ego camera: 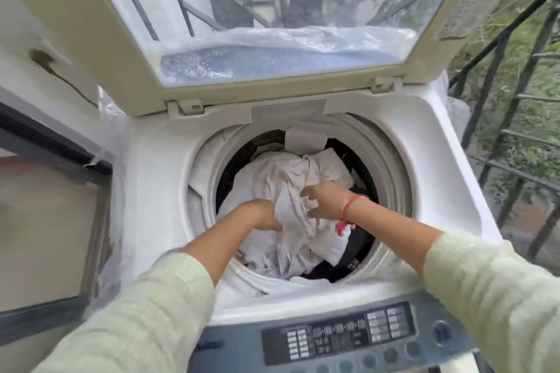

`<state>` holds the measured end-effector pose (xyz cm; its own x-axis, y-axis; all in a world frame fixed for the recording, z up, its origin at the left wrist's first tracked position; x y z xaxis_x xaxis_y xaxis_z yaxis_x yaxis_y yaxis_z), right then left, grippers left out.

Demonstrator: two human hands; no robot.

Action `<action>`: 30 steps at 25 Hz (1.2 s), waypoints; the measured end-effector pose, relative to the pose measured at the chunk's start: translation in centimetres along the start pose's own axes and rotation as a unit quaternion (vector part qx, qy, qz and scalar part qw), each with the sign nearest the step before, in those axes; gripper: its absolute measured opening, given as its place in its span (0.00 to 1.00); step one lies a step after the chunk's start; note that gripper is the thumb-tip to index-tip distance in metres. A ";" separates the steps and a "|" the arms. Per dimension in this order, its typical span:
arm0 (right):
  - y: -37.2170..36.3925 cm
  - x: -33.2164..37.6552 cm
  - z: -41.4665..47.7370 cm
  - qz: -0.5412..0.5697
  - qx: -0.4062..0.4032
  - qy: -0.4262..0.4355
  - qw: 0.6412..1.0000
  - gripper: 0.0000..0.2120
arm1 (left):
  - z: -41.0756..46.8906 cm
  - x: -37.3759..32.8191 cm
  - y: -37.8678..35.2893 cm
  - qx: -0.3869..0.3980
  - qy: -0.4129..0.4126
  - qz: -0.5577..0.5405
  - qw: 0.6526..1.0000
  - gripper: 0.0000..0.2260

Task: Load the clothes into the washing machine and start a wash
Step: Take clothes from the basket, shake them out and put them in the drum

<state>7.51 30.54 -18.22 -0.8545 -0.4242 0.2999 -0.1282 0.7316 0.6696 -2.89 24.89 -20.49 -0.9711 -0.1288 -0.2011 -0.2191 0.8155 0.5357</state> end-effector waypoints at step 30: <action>-26.7 45.0 9.7 0.200 -0.012 0.000 0.980 0.13 | -20.5 50.2 -30.0 -0.265 0.155 -0.396 0.865 0.09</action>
<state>-32.45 -2.93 -29.18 -0.8336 -0.1073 0.5418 0.2282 0.8264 0.5148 -46.99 -17.61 -29.86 -0.4578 -0.7408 -0.4916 -0.7602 0.0394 0.6486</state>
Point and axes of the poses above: each hand's wrist, its own z-axis towards the middle knuckle, its own y-axis out of the back of the hand, x = y × z, the point moved 10 cm from there along z, towards the middle knuckle, and after that the axes turned 3 degrees about z, right-handed, at the moved point
